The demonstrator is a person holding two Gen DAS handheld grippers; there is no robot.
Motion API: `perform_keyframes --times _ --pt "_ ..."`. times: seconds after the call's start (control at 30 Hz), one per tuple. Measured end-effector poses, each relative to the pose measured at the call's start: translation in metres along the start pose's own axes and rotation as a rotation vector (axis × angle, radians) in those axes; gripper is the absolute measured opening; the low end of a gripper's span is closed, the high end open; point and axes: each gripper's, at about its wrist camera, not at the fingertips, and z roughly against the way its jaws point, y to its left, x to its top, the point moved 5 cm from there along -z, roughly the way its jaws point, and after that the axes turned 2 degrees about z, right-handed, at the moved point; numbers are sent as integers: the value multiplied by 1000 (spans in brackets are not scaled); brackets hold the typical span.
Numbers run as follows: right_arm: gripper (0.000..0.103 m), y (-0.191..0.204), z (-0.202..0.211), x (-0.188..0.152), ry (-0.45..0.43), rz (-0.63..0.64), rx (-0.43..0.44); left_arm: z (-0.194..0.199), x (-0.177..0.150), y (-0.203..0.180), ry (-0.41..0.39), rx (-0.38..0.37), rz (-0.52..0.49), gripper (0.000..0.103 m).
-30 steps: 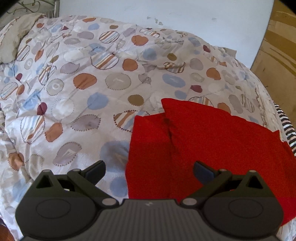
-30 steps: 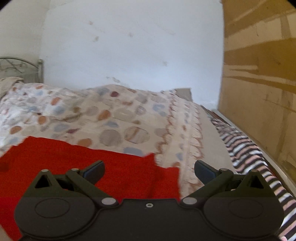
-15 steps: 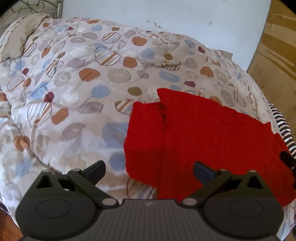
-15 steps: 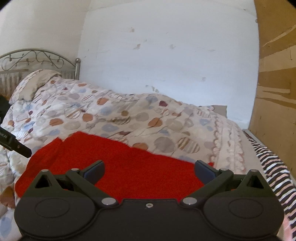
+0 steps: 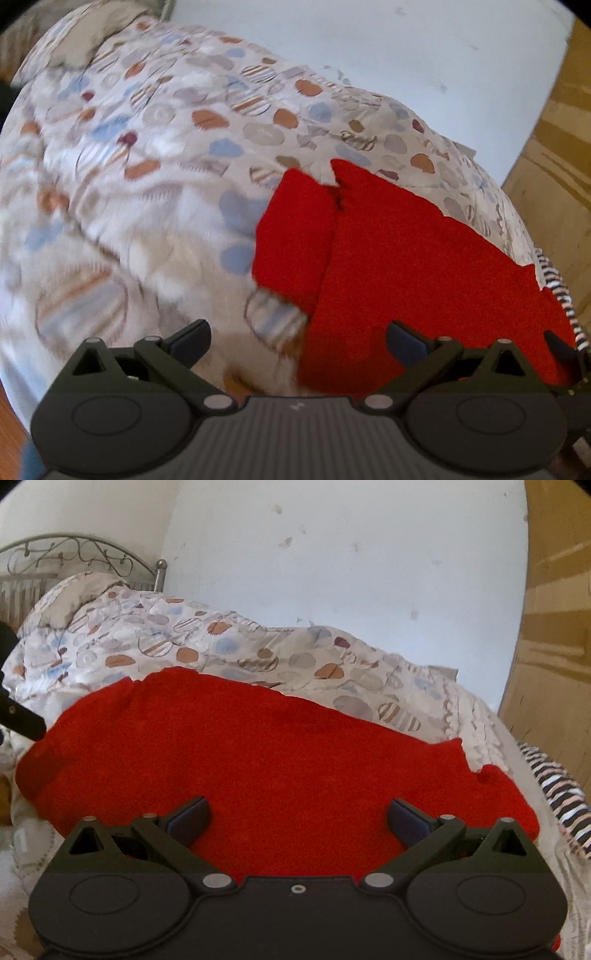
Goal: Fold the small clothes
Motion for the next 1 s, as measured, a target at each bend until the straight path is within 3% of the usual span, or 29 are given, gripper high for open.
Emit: perform_keyframes --times 0.27,0.43,0.53,0.63,1.0 --pt "103 -5 5 -4 -42 -29 24 0 -35 4 -13 -30 68 103" --pt "103 -8 4 -4 -39 -50 41 5 -37 7 -27 -63 101 103" --pt "103 -9 4 -4 -38 -48 41 11 -31 6 -65 -110 104 103" --pt "103 -8 4 -4 -38 -47 39 10 -18 5 -99 -110 60 103" --pt "103 -7 4 -5 -40 -37 30 -33 34 -5 -110 -139 -68 103"
